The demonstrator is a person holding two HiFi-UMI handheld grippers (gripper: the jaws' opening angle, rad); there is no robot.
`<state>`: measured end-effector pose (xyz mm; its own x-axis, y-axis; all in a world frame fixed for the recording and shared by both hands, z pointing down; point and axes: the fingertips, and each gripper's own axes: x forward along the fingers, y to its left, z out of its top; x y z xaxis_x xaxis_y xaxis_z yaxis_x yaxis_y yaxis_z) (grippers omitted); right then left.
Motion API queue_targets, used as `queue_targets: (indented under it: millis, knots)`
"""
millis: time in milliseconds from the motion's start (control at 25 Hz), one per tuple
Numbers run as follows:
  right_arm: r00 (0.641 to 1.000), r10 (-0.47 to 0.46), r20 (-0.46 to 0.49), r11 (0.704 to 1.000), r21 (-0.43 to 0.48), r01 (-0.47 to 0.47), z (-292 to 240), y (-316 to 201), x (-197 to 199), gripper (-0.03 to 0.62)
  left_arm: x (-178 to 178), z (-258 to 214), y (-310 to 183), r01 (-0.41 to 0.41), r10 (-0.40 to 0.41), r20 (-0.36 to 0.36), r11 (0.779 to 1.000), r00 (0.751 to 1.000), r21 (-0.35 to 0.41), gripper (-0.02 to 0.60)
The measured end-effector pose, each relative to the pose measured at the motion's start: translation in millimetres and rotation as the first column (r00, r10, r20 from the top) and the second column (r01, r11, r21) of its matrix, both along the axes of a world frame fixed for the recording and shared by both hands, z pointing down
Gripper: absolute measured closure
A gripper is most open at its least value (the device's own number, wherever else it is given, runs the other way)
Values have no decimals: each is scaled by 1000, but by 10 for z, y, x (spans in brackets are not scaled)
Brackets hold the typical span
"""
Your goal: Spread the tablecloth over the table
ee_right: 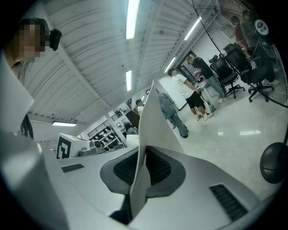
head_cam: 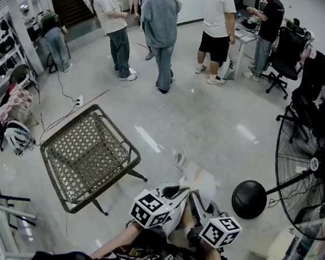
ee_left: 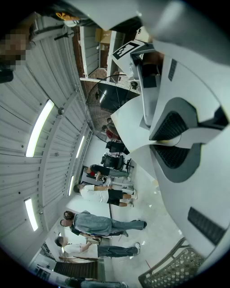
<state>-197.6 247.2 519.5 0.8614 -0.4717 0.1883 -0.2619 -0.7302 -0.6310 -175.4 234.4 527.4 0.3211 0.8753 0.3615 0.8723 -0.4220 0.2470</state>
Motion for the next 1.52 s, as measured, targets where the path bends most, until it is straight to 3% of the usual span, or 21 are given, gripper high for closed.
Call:
queue_targets:
  millis: [520, 760, 1080, 1520]
  knots:
    - [999, -42, -3, 998, 40, 42, 57, 292, -13, 572, -9, 35, 289, 42, -42, -2, 999, 999, -14, 551]
    - [993, -119, -24, 993, 15, 119, 26, 391, 8, 571, 51, 24, 362, 108, -108, -11, 994, 994, -13, 551]
    - [975, -219, -31, 976, 12, 219, 66, 474, 77, 574, 48, 38, 396, 229, -230, -10, 973, 973, -27, 551]
    - [950, -311, -36, 947, 71, 313, 203, 200, 333, 577, 209, 94, 53, 329, -329, -7, 944, 944, 8, 551]
